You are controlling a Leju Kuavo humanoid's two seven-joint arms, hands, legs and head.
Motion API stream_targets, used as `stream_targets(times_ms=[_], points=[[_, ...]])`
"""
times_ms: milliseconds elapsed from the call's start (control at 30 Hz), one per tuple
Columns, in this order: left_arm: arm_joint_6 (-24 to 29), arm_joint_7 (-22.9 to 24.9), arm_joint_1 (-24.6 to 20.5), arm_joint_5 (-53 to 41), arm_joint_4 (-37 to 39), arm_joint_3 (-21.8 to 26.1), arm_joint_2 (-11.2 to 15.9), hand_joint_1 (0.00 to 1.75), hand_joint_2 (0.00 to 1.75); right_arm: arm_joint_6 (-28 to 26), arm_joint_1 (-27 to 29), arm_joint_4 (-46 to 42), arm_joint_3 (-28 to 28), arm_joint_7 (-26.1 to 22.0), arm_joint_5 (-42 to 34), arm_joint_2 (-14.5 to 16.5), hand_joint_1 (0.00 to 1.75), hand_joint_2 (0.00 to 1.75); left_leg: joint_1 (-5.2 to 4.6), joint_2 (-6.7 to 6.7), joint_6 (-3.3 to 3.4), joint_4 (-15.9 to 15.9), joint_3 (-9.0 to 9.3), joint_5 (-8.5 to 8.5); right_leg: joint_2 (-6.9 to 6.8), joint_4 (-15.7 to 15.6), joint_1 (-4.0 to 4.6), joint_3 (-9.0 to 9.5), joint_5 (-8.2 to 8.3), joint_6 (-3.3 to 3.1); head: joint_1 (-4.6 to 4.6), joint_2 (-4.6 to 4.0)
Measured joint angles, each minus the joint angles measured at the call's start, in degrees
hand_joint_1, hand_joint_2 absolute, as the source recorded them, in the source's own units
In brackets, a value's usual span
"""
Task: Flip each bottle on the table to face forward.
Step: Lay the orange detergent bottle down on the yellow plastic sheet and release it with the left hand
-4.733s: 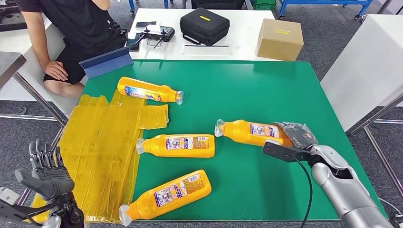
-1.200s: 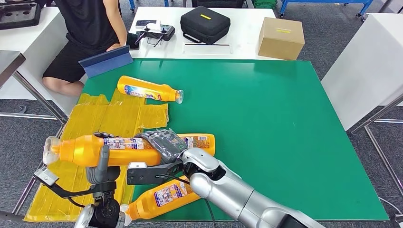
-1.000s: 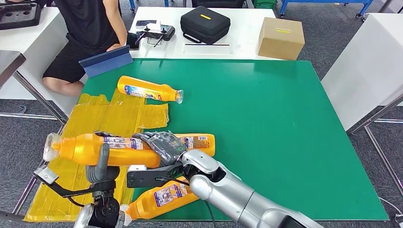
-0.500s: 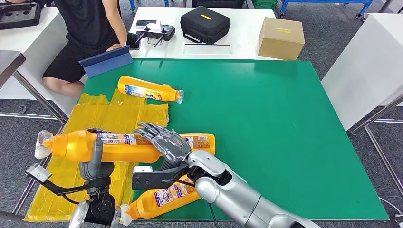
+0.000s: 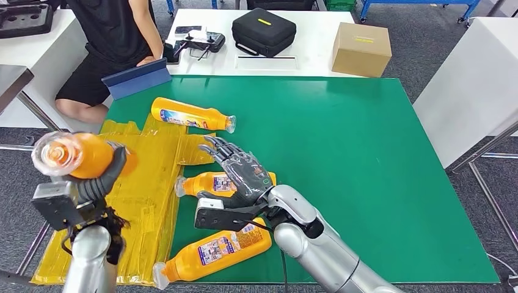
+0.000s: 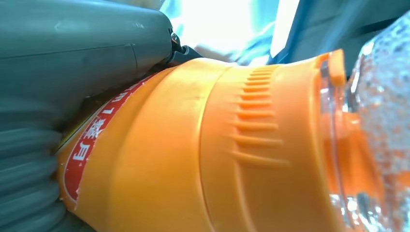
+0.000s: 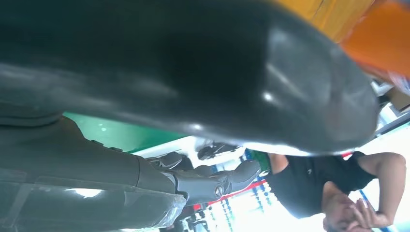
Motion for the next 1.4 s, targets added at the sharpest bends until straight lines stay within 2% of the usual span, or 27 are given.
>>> stream_targets(times_ms=[167,267,400,633,900,933,967,1067,1100,1400], points=[[8.99,7.91,-10.02,-27.87,7.61,0.63,3.94,1.75,1.75,2.17,-0.60,-0.19,0.01,-1.04,-1.70,0.45,0.00,0.00,0.01,-0.01,0.01,0.00,0.00,0.09,-0.02,0.06,0.00,0.01,0.07,-0.06,0.00,0.00],[9.60,12.62,-15.47,-38.63,15.57,0.36,5.06,1.75,1.75,3.39,-1.68,-0.16,0.19,-1.26,-2.88,1.09,0.00,0.00,0.01,-0.01,0.02,0.00,-0.01,0.15,-0.03,0.05,-0.01,-0.02,0.14,-0.16,0.02,0.00],[11.19,18.33,-22.32,-49.74,31.25,-1.65,5.55,1.75,1.75,5.09,-3.42,-0.15,0.56,-1.33,-4.38,2.09,0.00,0.00,0.00,0.02,0.02,0.01,-0.01,0.18,0.00,0.06,-0.01,0.00,0.18,-0.12,0.01,0.00],[13.73,23.28,-28.15,-58.12,51.98,-5.18,5.54,1.75,1.75,6.39,-4.76,-0.80,1.67,-1.36,-6.03,2.47,0.00,0.00,-0.01,0.07,0.02,0.02,-0.06,0.19,0.04,0.06,-0.02,-0.03,0.20,-0.10,0.01,0.00],[13.80,24.68,-28.85,-60.22,61.97,-6.59,5.45,1.75,1.75,6.40,-4.56,-3.54,2.52,-0.94,-6.31,1.76,0.00,0.00,0.02,0.06,0.01,0.01,-0.11,0.18,0.03,0.06,-0.01,-0.10,0.19,-0.11,0.02,0.00],[13.80,24.68,-28.84,-60.29,62.61,-6.64,5.44,1.70,1.75,6.40,-4.43,-3.83,2.60,-0.88,-6.26,1.61,0.00,0.00,0.02,0.06,0.01,0.01,-0.11,0.18,0.03,0.06,-0.01,-0.10,0.19,-0.11,0.02,0.00],[13.79,24.68,-28.84,-60.35,63.11,-6.67,5.42,1.26,1.75,6.40,-4.32,-4.05,2.69,-0.84,-6.23,1.46,0.00,0.00,0.02,0.06,0.01,0.01,-0.12,0.19,0.03,0.06,-0.01,-0.09,0.19,-0.11,0.02,0.00],[13.34,24.46,-28.84,-60.42,64.19,-6.75,5.38,0.00,0.44,6.38,-4.06,-4.55,2.97,-0.77,-6.08,1.11,0.00,0.00,0.02,0.05,0.01,0.01,-0.11,0.19,0.02,0.05,-0.01,-0.09,0.20,-0.11,0.02,0.00],[12.88,24.10,-28.84,-60.44,64.46,-6.76,5.37,0.00,0.00,6.37,-3.93,-4.73,3.02,-0.71,-5.92,1.03,0.00,0.00,0.02,0.05,0.01,0.01,-0.11,0.19,0.02,0.05,-0.01,-0.09,0.20,-0.11,0.01,0.00],[11.51,21.60,-28.80,-60.23,65.51,-6.67,4.98,0.00,0.00,6.59,-2.60,-5.98,2.98,-0.26,-3.83,0.79,0.00,0.00,0.01,0.05,0.01,0.01,-0.12,0.19,0.02,0.05,-0.01,-0.09,0.20,-0.11,0.00,0.00]])
